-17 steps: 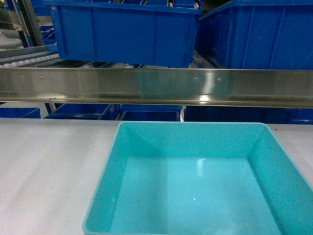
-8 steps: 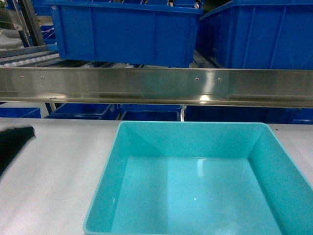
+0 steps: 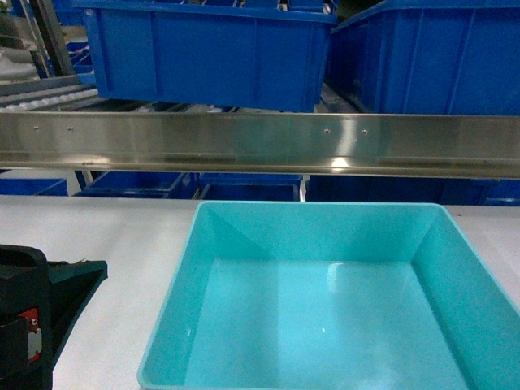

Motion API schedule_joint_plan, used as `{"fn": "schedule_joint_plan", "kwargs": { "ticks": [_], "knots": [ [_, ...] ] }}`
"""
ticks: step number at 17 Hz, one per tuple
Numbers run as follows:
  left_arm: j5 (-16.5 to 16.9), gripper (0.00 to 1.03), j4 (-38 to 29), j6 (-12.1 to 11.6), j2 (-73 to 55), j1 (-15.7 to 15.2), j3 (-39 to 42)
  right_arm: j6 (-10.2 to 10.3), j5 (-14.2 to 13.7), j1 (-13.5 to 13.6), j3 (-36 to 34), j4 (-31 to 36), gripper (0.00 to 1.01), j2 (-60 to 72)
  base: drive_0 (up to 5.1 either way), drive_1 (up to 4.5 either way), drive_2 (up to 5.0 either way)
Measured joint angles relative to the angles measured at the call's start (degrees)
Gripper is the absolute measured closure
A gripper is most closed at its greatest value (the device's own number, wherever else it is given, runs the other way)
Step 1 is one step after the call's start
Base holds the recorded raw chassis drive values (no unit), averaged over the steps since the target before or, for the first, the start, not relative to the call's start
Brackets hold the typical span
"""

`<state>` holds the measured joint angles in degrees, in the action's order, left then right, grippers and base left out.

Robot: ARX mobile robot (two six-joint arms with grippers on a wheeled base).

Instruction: Organize blue bins on left shelf correctly

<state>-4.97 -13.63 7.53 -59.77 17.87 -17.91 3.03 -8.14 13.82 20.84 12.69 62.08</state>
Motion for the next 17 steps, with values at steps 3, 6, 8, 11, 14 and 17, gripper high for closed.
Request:
{"fn": "schedule_joint_plan", "kwargs": {
  "ticks": [3, 6, 8, 11, 14, 17],
  "knots": [
    [0.00, 0.05, 0.00, 0.00, 0.00, -0.02, 0.00, 0.04, 0.00, 0.00, 0.00, 0.00, 0.03, 0.00, 0.0, 0.00, 0.0],
    [2.73, 0.05, 4.24, 1.79, -2.62, -1.07, -2.43, 3.06, 5.33, -1.27, 2.84, -6.47, 0.03, 3.52, 0.0, 0.00, 0.0],
    [6.97, 0.05, 9.77, 5.60, -9.97, -2.71, -8.81, 6.88, 12.09, -1.05, 8.94, -13.70, 0.03, 10.67, 0.0, 0.00, 0.0],
    [9.03, 0.05, 10.34, 5.99, -15.19, -1.40, -12.04, 7.72, 13.94, -0.28, 11.89, -14.62, 0.03, 14.45, 0.0, 0.00, 0.0],
    [9.66, 0.05, 14.38, 5.53, -23.85, 1.11, -15.47, 8.52, 15.76, 0.20, 12.63, -14.43, 0.03, 19.28, 0.0, 0.00, 0.0],
    [9.68, 0.05, 14.08, 5.53, -23.58, 1.11, -15.52, 8.50, 16.55, 0.76, 13.07, -14.43, 0.03, 18.08, 0.0, 0.00, 0.0]
  ]
}}
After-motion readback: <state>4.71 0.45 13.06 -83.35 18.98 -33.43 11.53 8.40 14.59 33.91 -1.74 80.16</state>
